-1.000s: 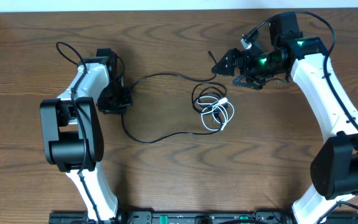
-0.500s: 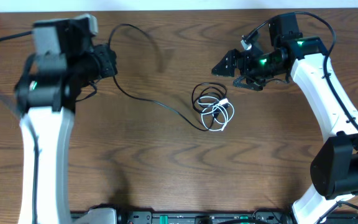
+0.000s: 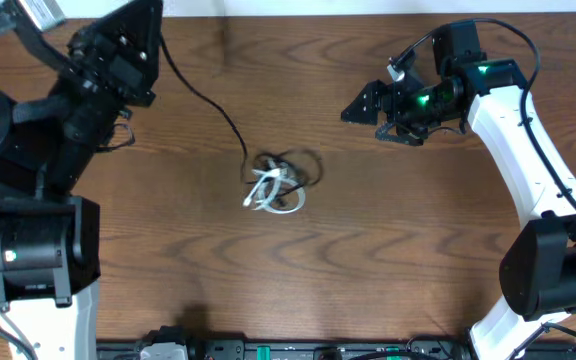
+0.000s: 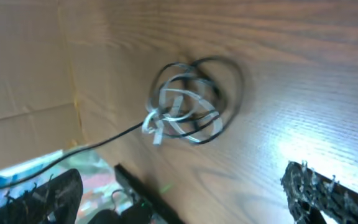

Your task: Untangle cables

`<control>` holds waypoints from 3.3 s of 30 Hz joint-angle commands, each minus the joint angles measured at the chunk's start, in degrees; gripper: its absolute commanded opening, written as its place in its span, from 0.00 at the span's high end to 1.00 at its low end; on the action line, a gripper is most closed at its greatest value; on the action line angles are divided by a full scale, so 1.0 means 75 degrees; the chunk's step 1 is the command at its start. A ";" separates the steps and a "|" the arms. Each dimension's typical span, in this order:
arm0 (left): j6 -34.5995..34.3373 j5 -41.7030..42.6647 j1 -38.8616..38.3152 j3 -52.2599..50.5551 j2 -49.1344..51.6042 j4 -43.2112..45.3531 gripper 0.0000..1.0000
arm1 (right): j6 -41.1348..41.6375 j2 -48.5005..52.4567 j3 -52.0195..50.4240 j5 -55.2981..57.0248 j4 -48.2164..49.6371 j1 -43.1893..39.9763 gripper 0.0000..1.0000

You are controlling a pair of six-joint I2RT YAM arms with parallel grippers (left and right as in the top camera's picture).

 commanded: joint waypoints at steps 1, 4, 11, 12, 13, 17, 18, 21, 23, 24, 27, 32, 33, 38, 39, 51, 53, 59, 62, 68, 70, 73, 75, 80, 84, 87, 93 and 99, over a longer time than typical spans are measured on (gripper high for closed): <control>-0.1871 0.0615 0.0009 0.0082 -0.0003 0.0516 0.92 | -0.0192 -0.0026 0.0012 0.0597 -0.0079 0.0259 0.01; -0.2567 0.0615 -0.0067 0.0082 0.0073 0.1274 0.92 | -0.0300 -0.0026 0.0009 0.0766 -0.0055 0.0647 0.01; -0.3876 0.0195 -0.0629 0.0082 0.0565 0.3995 0.92 | 0.0157 -0.0023 0.0009 0.0912 0.0784 0.1923 0.01; -0.4016 0.0061 -0.0691 0.0082 0.0618 0.4007 0.93 | 0.0356 -0.0023 0.0009 0.1151 0.0889 0.2087 0.01; -0.4028 -0.0041 -0.0758 0.0082 0.0653 0.4010 0.93 | 0.0557 -0.0023 0.0009 0.1483 0.0962 0.2250 0.01; -0.4022 -0.0396 -0.1040 0.0082 0.0769 0.4106 0.93 | 0.0988 -0.0023 0.0009 0.2655 0.0988 0.2841 0.01; -0.4025 -0.0463 -0.1072 0.0082 0.0784 0.4097 0.93 | 0.1052 -0.0023 0.0009 0.2783 0.0982 0.2923 0.01; -0.3963 -0.0490 -0.1207 0.0082 0.0845 0.4115 0.92 | 0.1285 -0.0023 0.0006 0.3182 0.0714 0.3042 0.01; -0.3526 -0.0262 -0.1329 0.0082 0.0892 0.4039 0.93 | 0.1411 -0.0017 -0.0023 0.3692 0.0361 0.3042 0.01; -0.3139 -0.0029 -0.1364 0.0082 0.0909 0.3815 0.93 | 0.1425 -0.0009 -0.0076 0.3701 0.0370 0.3042 0.01; -0.1996 -0.0280 -0.1271 0.0082 0.0906 0.1999 0.93 | 0.1393 -0.0009 -0.0373 0.3142 0.0804 0.3107 0.01; -0.2468 -0.0446 -0.1227 0.0082 0.0883 0.2305 0.93 | 0.1842 0.0090 -0.1029 0.2929 0.1932 0.3442 0.01; -0.2757 -0.0449 -0.1224 0.0082 0.0857 0.2655 0.93 | 0.2040 0.0143 -0.1142 0.2920 0.2159 0.3488 0.01; -0.3681 -0.0603 -0.1224 0.0087 0.0638 0.3605 0.92 | 0.2020 0.0396 -0.1460 0.2299 0.3147 0.3835 0.01; -0.3684 -0.0600 -0.1224 0.0087 0.0597 0.3602 0.93 | 0.2020 0.0443 -0.1460 0.2387 0.3139 0.3911 0.01; -0.3657 -0.0603 -0.0944 0.0087 0.0283 0.3518 0.93 | 0.1993 0.1233 -0.1463 0.3914 0.1638 0.3704 0.46; -0.3657 -0.0621 -0.0644 0.0087 0.0198 0.3512 0.93 | 0.1993 0.1198 -0.1463 0.4325 0.1279 0.3468 0.43; -0.3713 -0.0589 0.0213 0.0087 0.0047 0.2967 0.92 | 0.1781 0.0487 -0.1457 0.4765 0.0574 0.2218 0.43; -0.4130 -0.0562 0.0239 0.0087 0.0064 0.2530 0.93 | 0.1341 -0.0073 -0.1457 0.4054 0.0723 0.1856 0.41; -0.4258 -0.1023 0.0242 0.0087 0.0117 0.1026 0.93 | -0.2081 -0.0831 -0.1457 -0.0356 0.1483 0.2413 0.30; -0.4278 -0.1099 0.0242 0.0087 0.0122 0.0927 0.93 | -0.2903 -0.0755 -0.1480 0.0131 0.1241 0.3034 0.30; -0.4607 -0.1230 0.0242 0.0087 0.0105 0.0970 0.93 | -0.2955 -0.0589 -0.1512 0.1708 0.1230 0.3818 0.27; -0.4660 -0.1227 0.0242 0.0087 0.0090 0.1052 0.93 | -0.2999 -0.0507 -0.1515 0.2649 0.1332 0.4334 0.25; -0.4721 -0.1230 0.0242 0.0087 0.0093 0.1052 0.93 | -0.3672 -0.0466 -0.1521 0.3413 0.1670 0.5132 0.30; -0.4948 -0.1230 0.0242 0.0087 0.0044 0.1122 0.93 | -0.3666 -0.0466 -0.1609 0.4112 0.2034 0.5339 0.29; -0.4972 -0.1230 0.0242 0.0087 -0.0044 0.1160 0.92 | -0.3669 -0.0466 -0.1871 0.4191 0.2620 0.5327 0.25; -0.4972 -0.1256 0.0242 0.0087 -0.0137 0.1166 0.93 | -0.3832 -0.0466 -0.2728 0.4526 0.4226 0.5333 0.35; -0.4983 -0.1247 0.0242 0.0087 -0.0143 0.1163 0.93 | -0.3343 -0.0466 -0.3013 0.5065 0.4975 0.5327 0.57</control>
